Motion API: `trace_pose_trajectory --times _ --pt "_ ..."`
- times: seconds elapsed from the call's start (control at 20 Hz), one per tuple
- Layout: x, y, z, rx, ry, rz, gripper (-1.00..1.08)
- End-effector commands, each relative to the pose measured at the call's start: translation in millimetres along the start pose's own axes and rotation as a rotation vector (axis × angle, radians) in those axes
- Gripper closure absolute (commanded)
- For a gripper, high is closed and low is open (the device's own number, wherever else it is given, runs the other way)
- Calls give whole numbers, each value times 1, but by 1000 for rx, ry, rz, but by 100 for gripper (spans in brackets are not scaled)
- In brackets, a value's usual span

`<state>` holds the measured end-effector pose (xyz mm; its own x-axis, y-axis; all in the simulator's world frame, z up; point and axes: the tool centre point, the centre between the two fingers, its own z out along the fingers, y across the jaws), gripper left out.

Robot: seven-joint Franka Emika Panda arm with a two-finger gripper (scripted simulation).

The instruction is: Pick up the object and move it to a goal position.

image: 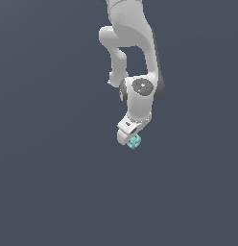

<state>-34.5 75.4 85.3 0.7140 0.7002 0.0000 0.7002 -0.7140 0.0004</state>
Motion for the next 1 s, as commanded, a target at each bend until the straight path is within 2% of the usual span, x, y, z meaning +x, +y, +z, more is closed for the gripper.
trace_pose_trajectory --times 0.0,0.35,0.6,0.65,0.95 --pt "0 0 7 1 -1 -1 -92" --pt "-1 -1 39 1 0 -4 -92" --pt "0 -1 46 0 0 -5 -92" --pt "0 -1 46 0 0 -5 108" --pt "0 -1 46 0 0 -5 108"
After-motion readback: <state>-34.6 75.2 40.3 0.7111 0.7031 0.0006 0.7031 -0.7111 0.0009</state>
